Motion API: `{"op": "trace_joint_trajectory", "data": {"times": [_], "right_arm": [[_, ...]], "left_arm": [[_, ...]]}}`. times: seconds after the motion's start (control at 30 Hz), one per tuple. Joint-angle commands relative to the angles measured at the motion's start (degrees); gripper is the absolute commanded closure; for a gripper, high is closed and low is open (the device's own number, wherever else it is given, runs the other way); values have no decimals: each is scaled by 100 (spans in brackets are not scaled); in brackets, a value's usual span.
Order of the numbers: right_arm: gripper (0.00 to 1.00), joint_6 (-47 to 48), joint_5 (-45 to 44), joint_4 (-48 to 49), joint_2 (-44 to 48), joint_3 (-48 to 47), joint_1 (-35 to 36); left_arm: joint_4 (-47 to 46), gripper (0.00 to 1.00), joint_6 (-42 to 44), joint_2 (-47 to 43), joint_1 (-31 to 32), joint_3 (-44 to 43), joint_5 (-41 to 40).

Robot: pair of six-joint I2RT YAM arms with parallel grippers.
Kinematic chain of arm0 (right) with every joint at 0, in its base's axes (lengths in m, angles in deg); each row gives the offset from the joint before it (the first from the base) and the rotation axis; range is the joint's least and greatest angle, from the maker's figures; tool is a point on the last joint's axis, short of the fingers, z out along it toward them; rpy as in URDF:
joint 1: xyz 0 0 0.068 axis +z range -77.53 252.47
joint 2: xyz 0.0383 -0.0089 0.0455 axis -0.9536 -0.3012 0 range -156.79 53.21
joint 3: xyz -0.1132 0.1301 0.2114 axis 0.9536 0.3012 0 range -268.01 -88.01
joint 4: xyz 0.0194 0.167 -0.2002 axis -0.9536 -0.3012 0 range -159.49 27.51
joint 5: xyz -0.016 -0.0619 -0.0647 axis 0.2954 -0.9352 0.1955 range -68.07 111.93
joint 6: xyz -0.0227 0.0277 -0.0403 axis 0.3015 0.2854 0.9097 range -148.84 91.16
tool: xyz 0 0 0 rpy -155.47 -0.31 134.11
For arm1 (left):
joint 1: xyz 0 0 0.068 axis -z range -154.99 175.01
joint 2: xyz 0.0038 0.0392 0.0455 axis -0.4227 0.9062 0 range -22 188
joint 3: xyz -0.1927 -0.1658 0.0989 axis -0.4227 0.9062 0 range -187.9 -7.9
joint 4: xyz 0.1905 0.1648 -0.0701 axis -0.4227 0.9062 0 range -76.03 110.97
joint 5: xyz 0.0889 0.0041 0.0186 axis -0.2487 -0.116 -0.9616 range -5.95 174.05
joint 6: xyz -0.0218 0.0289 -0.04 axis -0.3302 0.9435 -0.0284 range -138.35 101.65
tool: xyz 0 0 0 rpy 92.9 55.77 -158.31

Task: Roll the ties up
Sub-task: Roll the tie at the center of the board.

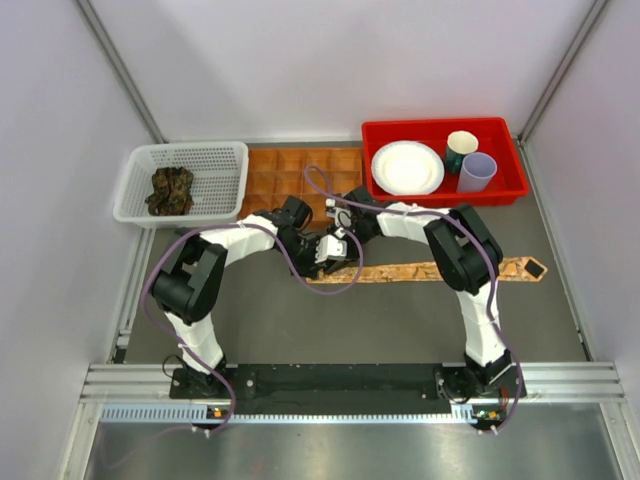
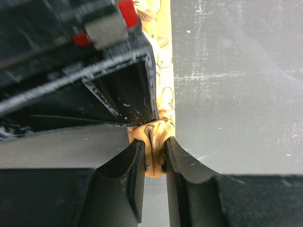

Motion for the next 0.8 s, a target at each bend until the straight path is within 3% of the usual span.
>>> {"op": "trace_joint_trajectory", "data": {"times": [0.0, 0.27, 0.43, 0.73, 0.77], "right_arm": [[78, -110, 372, -198, 466, -70, -66], [63, -540, 750, 294, 545, 220, -101], [63, -620, 707, 408, 537, 273, -119], [76, -892, 610, 883, 167, 273, -101], [83, -893, 584, 857, 115, 256, -101]], "left_arm": [[280, 75, 130, 395, 17, 374, -829], [359, 76, 165, 456, 26, 251, -864], [368, 76, 165, 430, 26, 259, -847], [394, 76, 218, 403, 17, 295, -794], [394, 76, 209, 403, 26, 303, -794]]}}
